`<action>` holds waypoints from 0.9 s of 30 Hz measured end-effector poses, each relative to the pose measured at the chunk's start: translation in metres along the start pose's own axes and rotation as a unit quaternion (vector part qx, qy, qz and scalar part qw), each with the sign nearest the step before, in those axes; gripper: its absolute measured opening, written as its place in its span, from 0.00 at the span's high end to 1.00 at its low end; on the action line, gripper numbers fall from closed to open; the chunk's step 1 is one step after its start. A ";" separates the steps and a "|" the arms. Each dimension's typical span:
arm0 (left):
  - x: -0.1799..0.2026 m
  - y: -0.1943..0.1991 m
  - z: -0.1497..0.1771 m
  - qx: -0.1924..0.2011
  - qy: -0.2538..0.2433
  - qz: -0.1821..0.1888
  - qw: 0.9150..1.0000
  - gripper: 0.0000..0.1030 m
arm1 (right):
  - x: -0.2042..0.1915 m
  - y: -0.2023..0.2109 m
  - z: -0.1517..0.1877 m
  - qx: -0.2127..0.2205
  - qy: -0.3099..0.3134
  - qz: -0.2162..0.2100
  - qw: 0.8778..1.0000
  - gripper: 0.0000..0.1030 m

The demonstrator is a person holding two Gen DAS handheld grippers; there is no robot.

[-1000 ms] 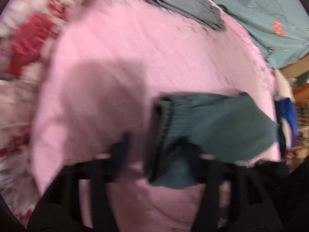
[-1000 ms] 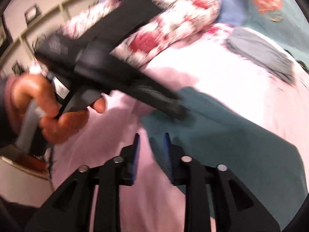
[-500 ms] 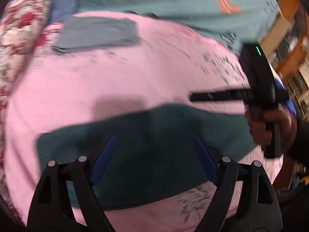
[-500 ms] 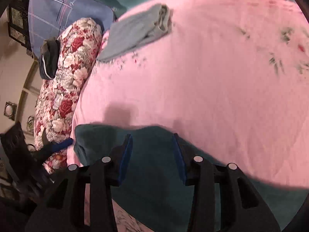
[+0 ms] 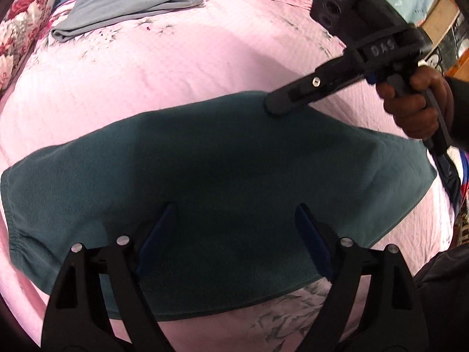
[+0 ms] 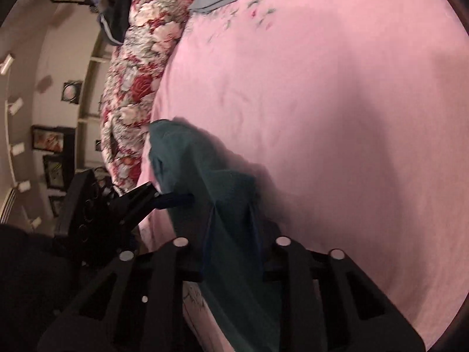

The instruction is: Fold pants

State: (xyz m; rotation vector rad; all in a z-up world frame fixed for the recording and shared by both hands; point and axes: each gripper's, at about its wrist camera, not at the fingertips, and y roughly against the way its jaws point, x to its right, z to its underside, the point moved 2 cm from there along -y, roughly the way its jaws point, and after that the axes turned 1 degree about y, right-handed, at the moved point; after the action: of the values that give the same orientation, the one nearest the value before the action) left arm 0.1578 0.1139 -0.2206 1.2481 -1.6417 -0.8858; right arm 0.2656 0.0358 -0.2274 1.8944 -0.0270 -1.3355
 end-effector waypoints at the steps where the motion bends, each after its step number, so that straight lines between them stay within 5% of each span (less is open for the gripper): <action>1: 0.000 0.001 0.001 0.000 -0.006 -0.003 1.000 0.16 | -0.003 0.004 0.000 0.003 0.008 -0.019 1.000 0.84; 6: 0.001 0.001 0.008 -0.003 -0.020 -0.008 1.000 0.12 | -0.008 0.011 -0.005 0.001 0.008 -0.100 0.995 0.84; 13: 0.009 0.005 0.011 -0.004 -0.023 -0.011 1.000 0.10 | 0.018 0.029 -0.019 0.034 -0.004 -0.012 0.999 0.62; 17: 0.013 -0.002 0.003 -0.005 -0.021 -0.012 1.000 0.09 | 0.012 0.004 -0.014 -0.018 0.020 0.011 1.000 0.67; 22: 0.013 -0.004 0.000 -0.004 -0.023 -0.013 1.000 0.07 | 0.001 -0.005 -0.007 -0.034 0.040 0.047 0.998 0.81; 27: 0.011 -0.004 -0.003 -0.003 -0.025 -0.014 1.000 0.05 | -0.002 -0.016 -0.009 -0.032 0.030 0.039 0.998 0.82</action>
State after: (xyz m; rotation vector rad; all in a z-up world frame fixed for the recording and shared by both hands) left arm 0.1606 0.1024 -0.2208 1.2573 -1.6624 -0.9460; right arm 0.2654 0.0533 -0.2348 1.8598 -0.0279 -1.2123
